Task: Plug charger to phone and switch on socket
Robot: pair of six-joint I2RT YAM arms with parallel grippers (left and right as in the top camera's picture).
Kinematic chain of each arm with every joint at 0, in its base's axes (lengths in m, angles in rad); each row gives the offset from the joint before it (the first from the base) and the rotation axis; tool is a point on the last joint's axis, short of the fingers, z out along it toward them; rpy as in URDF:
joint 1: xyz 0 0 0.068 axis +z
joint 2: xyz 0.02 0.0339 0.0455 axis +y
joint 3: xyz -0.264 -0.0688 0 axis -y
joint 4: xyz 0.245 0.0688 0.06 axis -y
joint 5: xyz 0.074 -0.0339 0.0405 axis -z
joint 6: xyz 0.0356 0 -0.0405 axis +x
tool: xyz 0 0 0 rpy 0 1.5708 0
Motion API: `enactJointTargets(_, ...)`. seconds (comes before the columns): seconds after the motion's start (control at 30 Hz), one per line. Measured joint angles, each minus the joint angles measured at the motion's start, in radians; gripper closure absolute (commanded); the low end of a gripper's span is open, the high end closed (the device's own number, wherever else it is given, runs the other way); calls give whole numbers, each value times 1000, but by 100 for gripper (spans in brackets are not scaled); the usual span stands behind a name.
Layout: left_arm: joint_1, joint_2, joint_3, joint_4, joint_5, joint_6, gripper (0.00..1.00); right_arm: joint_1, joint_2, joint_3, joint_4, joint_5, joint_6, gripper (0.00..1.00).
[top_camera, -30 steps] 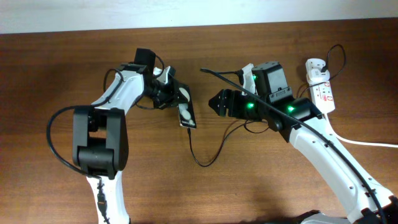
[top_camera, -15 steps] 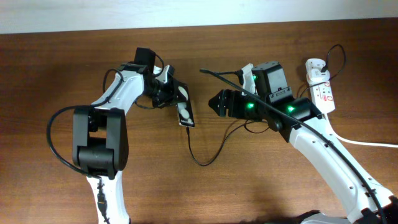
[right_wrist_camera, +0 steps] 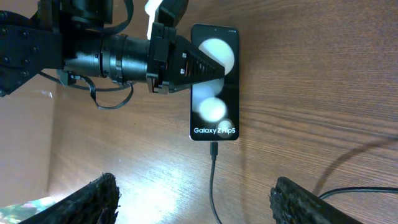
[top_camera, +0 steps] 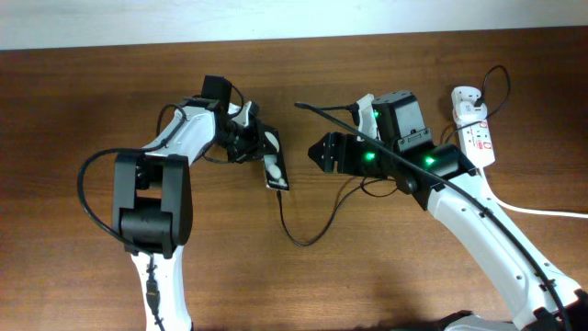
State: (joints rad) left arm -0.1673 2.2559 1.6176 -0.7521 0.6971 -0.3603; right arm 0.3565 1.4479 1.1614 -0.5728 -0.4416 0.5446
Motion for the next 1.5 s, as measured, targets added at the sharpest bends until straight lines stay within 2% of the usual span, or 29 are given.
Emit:
enactJointTargets(0.13, 0, 4, 0, 0, -3, -3, 80, 0, 0, 0, 0, 0, -3, 19)
enactJointTargets(0.6, 0, 11, 2, 0, 1, -10, 43, 0, 0, 0, 0, 0, -3, 19)
enactJointTargets(0.83, -5, 7, 11, -5, -21, -10, 39, 0, 0, 0, -14, 0, -14, 18)
enactJointTargets(1.07, -7, -15, 24, -25, -174, -10, 36, 0, 0, 0, -35, 0, -26, 18)
enactJointTargets(1.2, -7, -13, 82, -134, -338, -8, 36, 0, 0, 0, -42, 0, -26, 18)
enactJointTargets(1.23, -6, 8, 156, -237, -392, 4, 36, 0, 0, 0, -41, 0, -29, 18)
enactJointTargets(1.27, -5, 18, 237, -293, -425, 22, 35, 0, 0, 0, -41, 0, -40, 9)
enactJointTargets(1.3, -3, 18, 313, -343, -441, 37, 33, 0, 0, 0, -43, 0, -58, 6)
enactJointTargets(1.43, 0, -25, 746, -534, -472, 114, 12, -35, 0, 8, -93, 5, -123, 5)
enactJointTargets(1.47, 0, -53, 826, -559, -473, 128, 9, -56, 2, 28, -137, 4, -139, 5)
enactJointTargets(1.5, 0, -89, 898, -577, -475, 137, 0, -104, 3, 91, -234, 6, -184, 5)
